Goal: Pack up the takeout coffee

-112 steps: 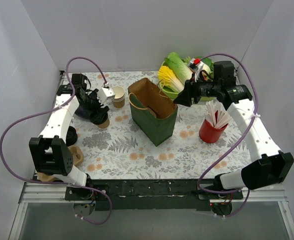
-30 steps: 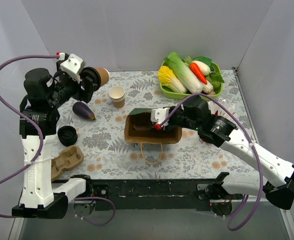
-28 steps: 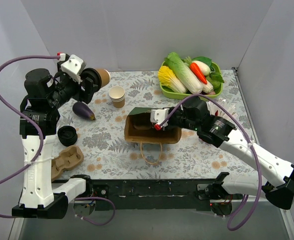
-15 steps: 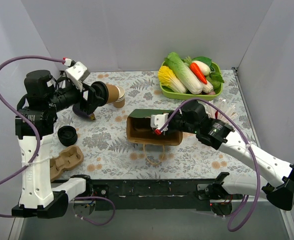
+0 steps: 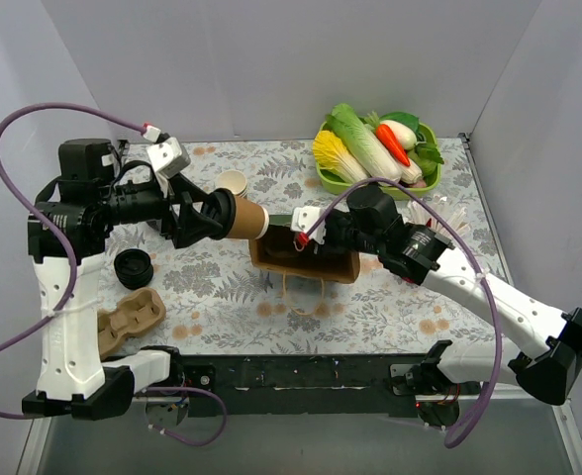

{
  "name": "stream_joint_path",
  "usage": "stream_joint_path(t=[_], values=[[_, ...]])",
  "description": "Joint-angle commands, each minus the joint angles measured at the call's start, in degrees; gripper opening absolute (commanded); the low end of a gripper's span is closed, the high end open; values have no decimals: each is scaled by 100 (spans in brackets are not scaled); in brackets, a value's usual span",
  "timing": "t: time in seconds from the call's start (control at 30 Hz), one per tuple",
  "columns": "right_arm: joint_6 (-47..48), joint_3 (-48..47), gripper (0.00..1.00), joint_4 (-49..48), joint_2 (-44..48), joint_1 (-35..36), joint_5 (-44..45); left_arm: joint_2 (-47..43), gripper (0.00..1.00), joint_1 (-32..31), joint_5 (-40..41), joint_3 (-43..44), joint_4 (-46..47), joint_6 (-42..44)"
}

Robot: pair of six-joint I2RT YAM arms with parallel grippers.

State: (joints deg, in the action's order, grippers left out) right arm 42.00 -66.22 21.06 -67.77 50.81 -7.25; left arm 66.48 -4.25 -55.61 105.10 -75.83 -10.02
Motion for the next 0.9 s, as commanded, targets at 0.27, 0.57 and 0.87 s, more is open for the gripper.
stream_joint_path(t=[0.27, 0.57, 0.87], values=[[-965, -1324, 1, 1023, -694, -554, -383, 243, 0, -980, 736, -754, 1395, 739], [-1150, -1403, 1, 1049, -764, -756, -479, 304, 0, -2501, 1746, -1326, 1756, 1309], [-1229, -1570, 1, 1111, -834, -932, -822, 182, 0, -2774, 2318, -1667, 2089, 2214]])
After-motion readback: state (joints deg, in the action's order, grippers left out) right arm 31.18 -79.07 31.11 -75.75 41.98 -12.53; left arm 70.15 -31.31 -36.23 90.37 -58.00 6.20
